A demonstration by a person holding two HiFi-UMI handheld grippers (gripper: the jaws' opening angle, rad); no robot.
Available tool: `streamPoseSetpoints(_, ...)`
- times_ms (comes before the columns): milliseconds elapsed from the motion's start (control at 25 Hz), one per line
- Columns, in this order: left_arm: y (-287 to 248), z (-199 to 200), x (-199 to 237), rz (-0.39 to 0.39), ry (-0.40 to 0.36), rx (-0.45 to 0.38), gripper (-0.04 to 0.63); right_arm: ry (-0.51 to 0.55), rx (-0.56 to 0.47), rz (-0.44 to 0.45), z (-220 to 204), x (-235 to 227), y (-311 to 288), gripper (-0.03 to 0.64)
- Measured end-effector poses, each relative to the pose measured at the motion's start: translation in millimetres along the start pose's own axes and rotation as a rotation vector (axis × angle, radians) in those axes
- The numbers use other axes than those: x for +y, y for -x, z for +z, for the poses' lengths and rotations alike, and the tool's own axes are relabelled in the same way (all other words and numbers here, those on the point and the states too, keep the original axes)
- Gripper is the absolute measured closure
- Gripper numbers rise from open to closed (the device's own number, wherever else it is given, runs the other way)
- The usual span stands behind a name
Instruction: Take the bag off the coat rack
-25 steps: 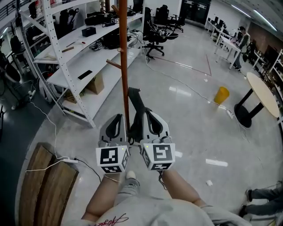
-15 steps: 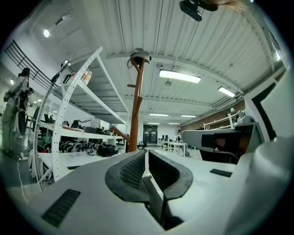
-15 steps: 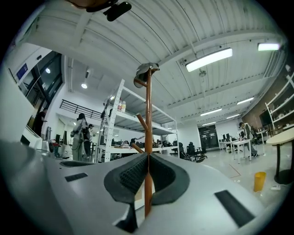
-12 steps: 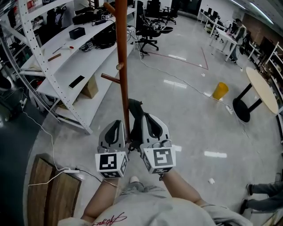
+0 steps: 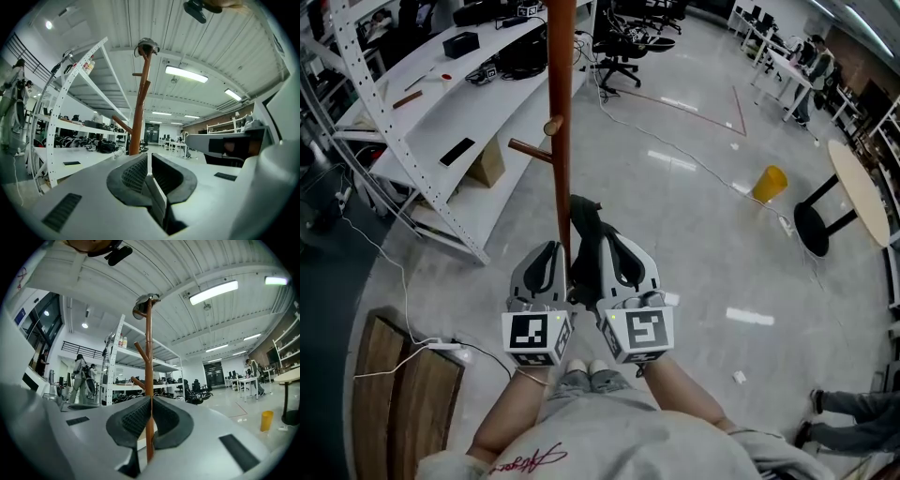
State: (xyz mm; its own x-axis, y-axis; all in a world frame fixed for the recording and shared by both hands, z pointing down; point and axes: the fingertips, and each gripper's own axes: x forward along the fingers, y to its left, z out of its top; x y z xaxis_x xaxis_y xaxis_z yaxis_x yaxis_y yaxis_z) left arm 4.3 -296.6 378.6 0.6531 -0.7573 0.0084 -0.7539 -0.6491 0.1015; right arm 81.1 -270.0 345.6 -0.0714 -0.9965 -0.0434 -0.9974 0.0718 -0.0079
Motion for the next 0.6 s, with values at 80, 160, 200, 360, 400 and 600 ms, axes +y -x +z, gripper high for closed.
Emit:
streamPoseSetpoints(80, -6.2, -11.6, -2.5, -0.01, 0.004, 0.021, 0.568, 0.003, 0.0, -0.002, -2.2, -3.4, 0.1, 0.597)
streamPoseSetpoints(160, -14.1, -29.8, -6.1, -0.031, 0.024, 0.056, 0.566, -0.004, -0.003, 0.0, -3.6, -8.0, 1.7, 0.597)
streamPoseSetpoints(200, -18.7, -40.0, -8.6, -0.044, 0.038, 0.074, 0.566, -0.013, -0.003, 0.002, -4.4, -11.0, 2.7, 0.597)
streamPoseSetpoints(360, -37.2, -71.8, -16.1, -0.079, 0.051, 0.095, 0.469, -0.03, 0.056, 0.012, -12.9, -19.0, 4.3, 0.597)
streamPoseSetpoints(400, -42.0, -79.6, -16.0, -0.086, 0.059, 0.103, 0.439, -0.02, 0.073, 0.014, -15.1, -19.0, 3.6, 0.597)
streamPoseSetpoints(600, -67.6, -125.5, -6.6, -0.094, 0.145, 0.165, 0.383, -0.011, 0.04, 0.066, -24.3, -15.7, 1.3, 0.597)
